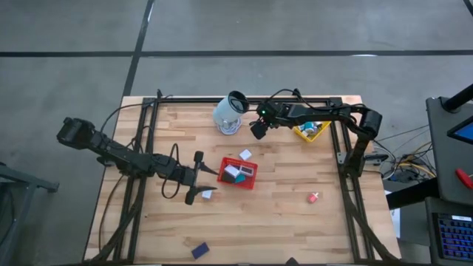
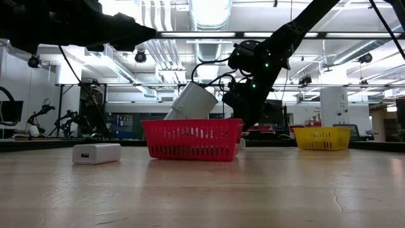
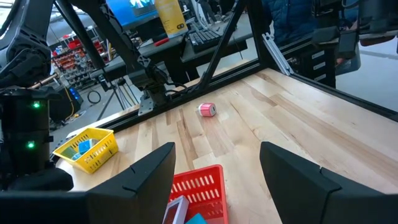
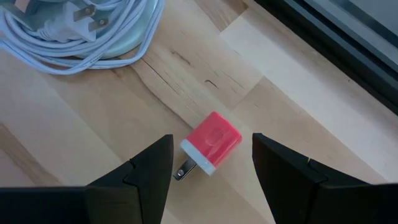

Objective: Pick & Place Office items
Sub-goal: Put the top pink charger adapter into the yellow basket

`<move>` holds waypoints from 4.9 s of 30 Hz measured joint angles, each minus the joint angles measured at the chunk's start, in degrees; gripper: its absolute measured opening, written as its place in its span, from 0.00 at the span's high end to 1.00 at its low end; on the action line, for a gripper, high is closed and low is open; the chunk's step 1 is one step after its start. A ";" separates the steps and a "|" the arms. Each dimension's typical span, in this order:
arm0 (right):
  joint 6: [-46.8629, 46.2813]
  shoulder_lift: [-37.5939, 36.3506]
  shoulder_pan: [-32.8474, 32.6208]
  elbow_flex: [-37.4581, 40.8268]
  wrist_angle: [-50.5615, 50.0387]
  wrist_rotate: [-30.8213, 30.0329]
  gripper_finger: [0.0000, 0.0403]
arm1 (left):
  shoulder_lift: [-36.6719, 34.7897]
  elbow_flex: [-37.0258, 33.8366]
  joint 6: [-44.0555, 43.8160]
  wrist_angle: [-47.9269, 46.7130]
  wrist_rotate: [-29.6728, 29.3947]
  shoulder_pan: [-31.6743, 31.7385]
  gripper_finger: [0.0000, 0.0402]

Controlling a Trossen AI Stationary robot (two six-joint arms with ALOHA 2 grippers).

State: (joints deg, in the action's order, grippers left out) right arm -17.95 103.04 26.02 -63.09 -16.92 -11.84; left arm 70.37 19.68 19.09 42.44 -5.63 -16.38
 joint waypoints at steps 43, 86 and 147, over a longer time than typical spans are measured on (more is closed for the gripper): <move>0.37 4.33 1.38 -6.75 -7.50 4.48 0.47 | 0.00 0.00 -0.02 0.20 0.00 -0.02 0.40; 1.44 11.54 2.10 -10.40 -8.82 4.39 0.47 | 0.00 -0.09 -0.24 0.00 0.02 -0.02 0.40; 7.10 11.34 0.81 -9.40 -9.47 -0.11 0.69 | 0.00 -0.11 -0.24 -0.02 0.02 -0.02 0.40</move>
State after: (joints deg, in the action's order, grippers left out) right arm -10.85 114.39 26.83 -72.49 -26.40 -11.95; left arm 70.37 19.57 18.85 42.42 -5.61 -16.40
